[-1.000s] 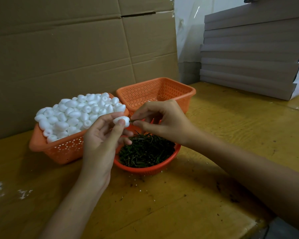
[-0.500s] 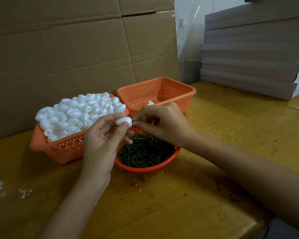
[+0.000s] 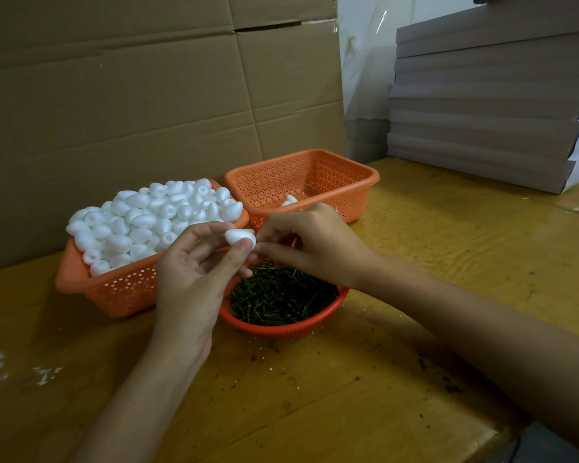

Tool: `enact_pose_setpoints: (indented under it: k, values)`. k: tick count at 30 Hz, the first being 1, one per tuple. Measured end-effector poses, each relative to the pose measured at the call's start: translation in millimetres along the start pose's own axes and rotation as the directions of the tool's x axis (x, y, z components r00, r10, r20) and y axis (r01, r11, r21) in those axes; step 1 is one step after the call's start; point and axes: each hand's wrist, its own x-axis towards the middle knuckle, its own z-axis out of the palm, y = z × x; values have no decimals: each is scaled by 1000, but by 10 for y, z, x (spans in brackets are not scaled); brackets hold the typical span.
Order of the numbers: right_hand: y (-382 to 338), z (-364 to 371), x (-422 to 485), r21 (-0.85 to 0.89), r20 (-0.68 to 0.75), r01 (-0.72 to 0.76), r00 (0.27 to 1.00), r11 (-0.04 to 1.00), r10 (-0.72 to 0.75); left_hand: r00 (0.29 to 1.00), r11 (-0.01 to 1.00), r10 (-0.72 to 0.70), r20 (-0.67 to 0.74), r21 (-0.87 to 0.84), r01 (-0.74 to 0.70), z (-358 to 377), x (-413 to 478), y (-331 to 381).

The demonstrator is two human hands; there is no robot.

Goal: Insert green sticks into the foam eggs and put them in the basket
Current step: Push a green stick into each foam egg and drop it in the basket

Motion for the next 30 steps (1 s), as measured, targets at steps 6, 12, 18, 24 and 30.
enact_pose_setpoints:
  k: [6,12,18,24,30]
  values:
    - [-18,-35,15,159,145,-69,988,985,46,999,997,36,13,66,-36,8,-12,-13]
    - [21,-45,1,357,298,-224,948,907,117,998,992,60,-7,107,-59,39,-50,8]
    - [50,-69,20,465,360,-317,921,827,150,999,992,52,-7,113,-51,31,-43,1]
    - [52,-74,22,492,372,-321,918,809,138,998,991,61,2,122,-61,32,-33,-7]
    - [47,-80,30,503,377,-336,914,796,148,998,993,56,-2,105,-56,21,-35,-6]
